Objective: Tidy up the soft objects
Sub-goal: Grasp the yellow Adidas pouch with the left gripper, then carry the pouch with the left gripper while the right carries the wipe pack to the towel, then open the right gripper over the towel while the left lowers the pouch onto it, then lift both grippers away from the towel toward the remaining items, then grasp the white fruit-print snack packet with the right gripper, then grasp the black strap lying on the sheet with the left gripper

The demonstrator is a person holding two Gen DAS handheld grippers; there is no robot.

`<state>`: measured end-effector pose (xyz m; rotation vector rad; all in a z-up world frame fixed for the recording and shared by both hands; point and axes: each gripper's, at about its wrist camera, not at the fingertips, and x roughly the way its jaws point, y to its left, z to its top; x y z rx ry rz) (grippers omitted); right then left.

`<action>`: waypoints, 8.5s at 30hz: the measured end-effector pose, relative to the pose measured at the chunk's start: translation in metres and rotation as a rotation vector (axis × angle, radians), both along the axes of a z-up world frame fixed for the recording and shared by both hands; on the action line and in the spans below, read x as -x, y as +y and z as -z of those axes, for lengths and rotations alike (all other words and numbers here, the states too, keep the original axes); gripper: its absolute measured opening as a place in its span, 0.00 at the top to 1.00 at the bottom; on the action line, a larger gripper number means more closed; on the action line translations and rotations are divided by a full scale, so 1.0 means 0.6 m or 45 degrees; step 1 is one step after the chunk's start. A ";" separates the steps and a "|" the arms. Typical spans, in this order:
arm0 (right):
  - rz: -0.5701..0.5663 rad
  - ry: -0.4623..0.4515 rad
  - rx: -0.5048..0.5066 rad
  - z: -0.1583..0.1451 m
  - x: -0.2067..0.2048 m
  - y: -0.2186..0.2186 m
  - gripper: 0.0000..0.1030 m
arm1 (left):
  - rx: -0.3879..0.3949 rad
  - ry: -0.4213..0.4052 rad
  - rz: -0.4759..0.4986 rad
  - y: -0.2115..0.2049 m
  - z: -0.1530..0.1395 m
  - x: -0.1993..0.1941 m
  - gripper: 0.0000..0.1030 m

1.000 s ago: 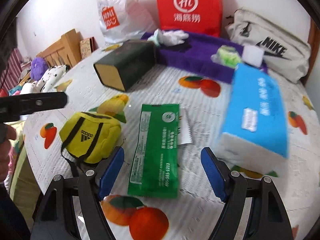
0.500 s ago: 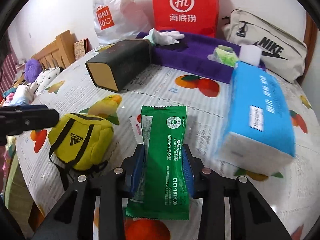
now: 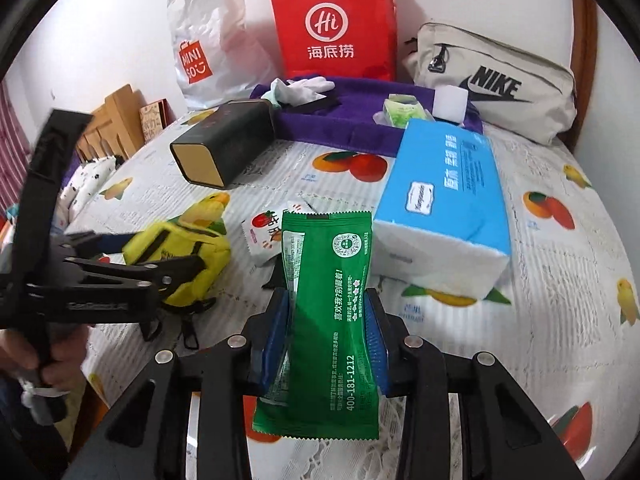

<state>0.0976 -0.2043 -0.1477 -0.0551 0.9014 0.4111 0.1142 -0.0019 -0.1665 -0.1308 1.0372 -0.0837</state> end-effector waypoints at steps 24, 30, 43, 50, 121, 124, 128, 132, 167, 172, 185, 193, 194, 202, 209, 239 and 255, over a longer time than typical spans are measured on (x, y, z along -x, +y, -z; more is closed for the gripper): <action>0.032 -0.042 -0.037 -0.037 0.018 -0.021 0.64 | 0.084 -0.072 0.056 0.020 -0.029 0.010 0.80; 0.047 -0.054 -0.024 -0.058 0.016 -0.026 0.64 | 0.106 -0.107 0.066 0.033 -0.062 0.019 0.85; 0.051 -0.099 -0.019 -0.118 -0.036 -0.018 0.64 | 0.200 -0.189 0.055 0.064 -0.132 -0.010 0.85; 0.089 -0.118 -0.016 -0.141 -0.102 -0.025 0.64 | 0.220 -0.236 0.039 0.075 -0.171 -0.056 0.85; 0.162 0.093 -0.021 -0.070 -0.413 -0.048 0.40 | 0.330 -0.159 -0.095 0.033 -0.117 -0.418 0.85; 0.162 0.092 -0.011 -0.071 -0.407 -0.050 0.40 | 0.285 -0.155 -0.094 0.018 -0.112 -0.427 0.85; 0.161 0.095 -0.011 -0.068 -0.403 -0.054 0.40 | 0.292 -0.135 -0.097 0.006 -0.096 -0.441 0.85; 0.169 0.115 -0.023 -0.059 -0.404 -0.059 0.40 | 0.274 -0.122 -0.104 -0.004 -0.083 -0.453 0.85; 0.122 0.035 -0.041 -0.121 -0.247 -0.033 0.40 | 0.087 -0.319 -0.088 -0.004 -0.221 -0.259 0.37; 0.101 0.017 -0.036 -0.126 -0.202 -0.022 0.40 | 0.058 -0.256 -0.105 0.006 -0.216 -0.211 0.37; 0.028 0.026 -0.009 -0.094 -0.089 0.020 0.38 | 0.056 -0.200 -0.157 0.069 -0.176 -0.069 0.37; -0.060 0.110 0.009 -0.019 -0.065 0.071 0.38 | 0.084 -0.108 -0.186 0.106 -0.109 -0.027 0.37; -0.072 0.117 0.022 -0.011 -0.067 0.080 0.38 | 0.088 -0.096 -0.188 0.109 -0.101 -0.025 0.37; -0.132 0.052 0.163 0.024 -0.096 0.145 0.29 | 0.105 -0.025 -0.195 0.130 -0.053 -0.022 0.37; -0.112 0.039 0.232 0.043 -0.122 0.161 0.29 | 0.129 -0.003 -0.158 0.138 -0.038 -0.029 0.36; -0.074 -0.053 -0.025 -0.033 -0.058 0.080 0.96 | 0.088 -0.012 -0.059 0.071 -0.049 -0.004 0.34; 0.039 -0.088 -0.045 -0.050 -0.014 -0.025 0.96 | 0.032 0.004 0.055 -0.037 -0.029 -0.027 0.34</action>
